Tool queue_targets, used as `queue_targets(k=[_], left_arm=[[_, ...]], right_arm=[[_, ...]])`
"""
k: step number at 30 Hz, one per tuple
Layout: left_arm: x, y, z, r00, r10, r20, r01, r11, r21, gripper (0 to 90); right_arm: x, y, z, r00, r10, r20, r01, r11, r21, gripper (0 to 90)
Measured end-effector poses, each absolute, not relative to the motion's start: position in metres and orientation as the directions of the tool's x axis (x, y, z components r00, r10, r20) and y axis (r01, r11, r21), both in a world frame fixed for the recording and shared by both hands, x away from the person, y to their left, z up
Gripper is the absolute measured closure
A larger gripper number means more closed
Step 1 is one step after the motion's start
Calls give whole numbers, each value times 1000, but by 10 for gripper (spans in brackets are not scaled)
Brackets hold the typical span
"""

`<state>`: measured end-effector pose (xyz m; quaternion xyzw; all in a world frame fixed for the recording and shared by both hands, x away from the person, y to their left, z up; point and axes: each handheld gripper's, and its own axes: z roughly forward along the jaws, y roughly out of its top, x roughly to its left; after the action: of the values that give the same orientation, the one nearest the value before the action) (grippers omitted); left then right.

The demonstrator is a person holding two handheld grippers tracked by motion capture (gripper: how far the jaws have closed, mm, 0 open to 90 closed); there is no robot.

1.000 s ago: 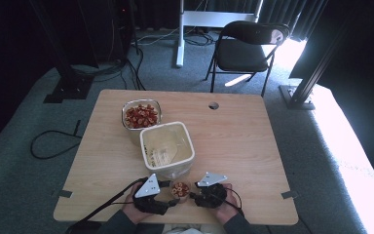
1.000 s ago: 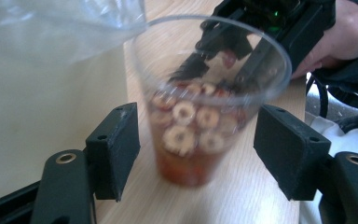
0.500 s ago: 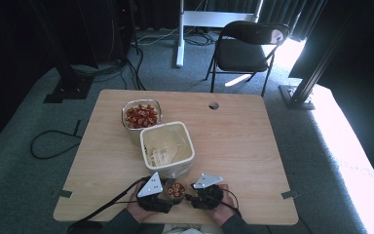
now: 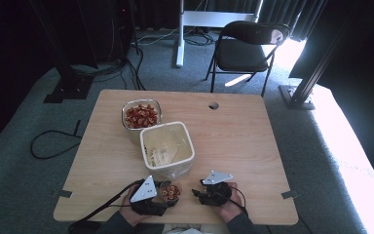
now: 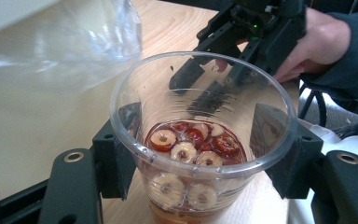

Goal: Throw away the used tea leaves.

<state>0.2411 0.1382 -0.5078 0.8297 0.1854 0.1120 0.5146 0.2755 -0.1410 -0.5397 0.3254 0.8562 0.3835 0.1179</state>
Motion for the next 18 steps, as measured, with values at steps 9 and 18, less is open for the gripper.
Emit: queue_targets(k=[9, 18], left_arm=[[229, 173, -500, 860, 511, -10, 228, -365, 902, 363], [227, 204, -488, 805, 593, -3, 238, -319, 917, 367]], right_arm=[[282, -151, -540, -730, 682, 54, 491, 467, 735, 484], [294, -165, -537, -689, 725, -13, 485, 474, 735, 462]])
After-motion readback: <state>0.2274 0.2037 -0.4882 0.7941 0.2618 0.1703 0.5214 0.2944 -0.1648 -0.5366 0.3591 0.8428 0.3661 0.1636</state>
